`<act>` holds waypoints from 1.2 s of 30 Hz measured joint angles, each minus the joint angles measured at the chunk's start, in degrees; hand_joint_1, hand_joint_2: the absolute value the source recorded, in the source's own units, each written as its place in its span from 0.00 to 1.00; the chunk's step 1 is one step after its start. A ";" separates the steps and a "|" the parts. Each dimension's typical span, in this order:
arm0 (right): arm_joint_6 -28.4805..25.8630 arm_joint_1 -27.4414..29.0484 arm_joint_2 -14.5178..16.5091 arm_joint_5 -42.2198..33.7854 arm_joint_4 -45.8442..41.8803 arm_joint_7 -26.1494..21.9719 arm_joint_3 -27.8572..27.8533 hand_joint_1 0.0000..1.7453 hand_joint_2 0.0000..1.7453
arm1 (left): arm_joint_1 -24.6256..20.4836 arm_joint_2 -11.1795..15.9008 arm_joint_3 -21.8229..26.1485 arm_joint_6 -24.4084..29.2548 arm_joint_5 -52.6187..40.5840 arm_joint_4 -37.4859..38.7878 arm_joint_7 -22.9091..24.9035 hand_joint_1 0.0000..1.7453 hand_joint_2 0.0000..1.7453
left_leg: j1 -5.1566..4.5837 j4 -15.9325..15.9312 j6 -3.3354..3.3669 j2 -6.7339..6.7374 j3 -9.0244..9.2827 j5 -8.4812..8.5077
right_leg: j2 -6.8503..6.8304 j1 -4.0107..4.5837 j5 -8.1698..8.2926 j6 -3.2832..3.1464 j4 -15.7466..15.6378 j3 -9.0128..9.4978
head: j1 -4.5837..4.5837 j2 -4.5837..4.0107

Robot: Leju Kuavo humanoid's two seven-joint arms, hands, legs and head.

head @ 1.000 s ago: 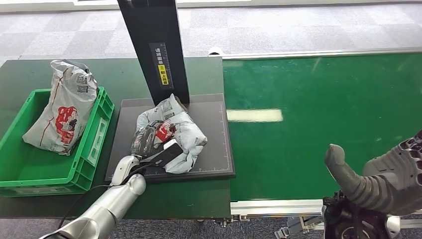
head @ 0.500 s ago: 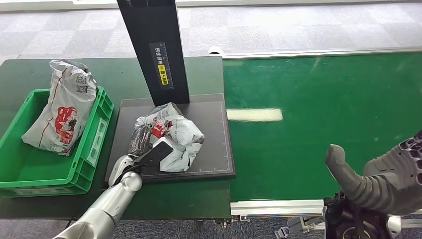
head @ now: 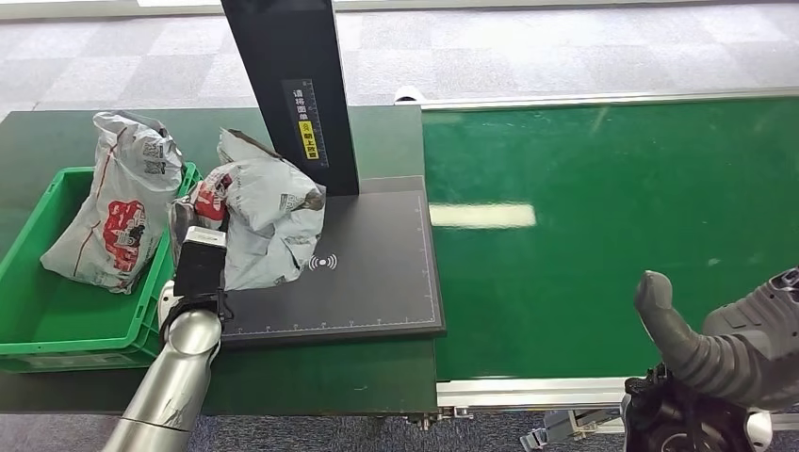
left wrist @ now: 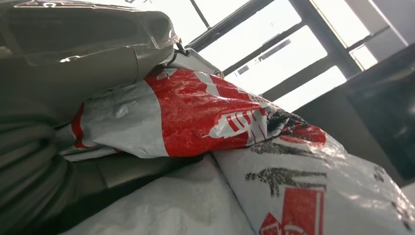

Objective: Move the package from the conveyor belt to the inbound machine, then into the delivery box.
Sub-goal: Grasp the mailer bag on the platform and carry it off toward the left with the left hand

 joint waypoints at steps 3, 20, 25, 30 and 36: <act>0.00 0.17 0.20 -0.39 0.12 -0.02 -0.52 0.00 1.00 | 0.12 0.60 1.35 0.36 1.40 -0.63 -0.36 1.00 1.00 | 0.00 0.00 0.00 -0.01 -0.03 0.00 | -0.02 0.00 0.00 0.00 0.01 0.01 | 0.03 0.00; 0.83 2.92 0.52 -4.37 4.90 0.11 -4.46 0.00 1.00 | -16.54 18.30 12.60 5.83 -7.08 30.84 5.36 1.00 1.00 | 0.16 0.00 -0.12 0.18 -0.19 0.06 | 0.16 0.17 0.03 -0.07 0.05 -0.23 | 0.03 0.01; 0.82 4.06 0.52 -4.88 5.39 0.11 -5.19 0.00 1.00 | -19.41 21.77 13.22 5.91 -8.47 35.46 6.87 1.00 1.00 | 0.15 0.01 -0.12 0.18 -0.22 0.06 | 0.17 0.17 0.03 -0.07 0.03 -0.31 | 0.03 0.01; 0.91 4.44 0.54 -4.93 5.64 0.35 -5.40 0.00 1.00 | -20.44 23.52 13.79 5.98 -8.84 37.82 7.68 1.00 1.00 | 0.16 0.00 -0.13 0.20 -0.23 0.06 | 0.18 0.18 0.03 -0.08 0.04 -0.31 | 0.04 0.01; 2.02 5.19 0.84 -4.56 5.85 1.15 -6.04 0.00 1.00 | -20.63 26.82 16.93 6.73 -8.36 39.62 8.68 0.73 1.00 | 0.17 -0.01 -0.14 0.27 -0.28 0.05 | 0.26 0.18 0.03 -0.08 0.05 -0.36 | 0.03 0.00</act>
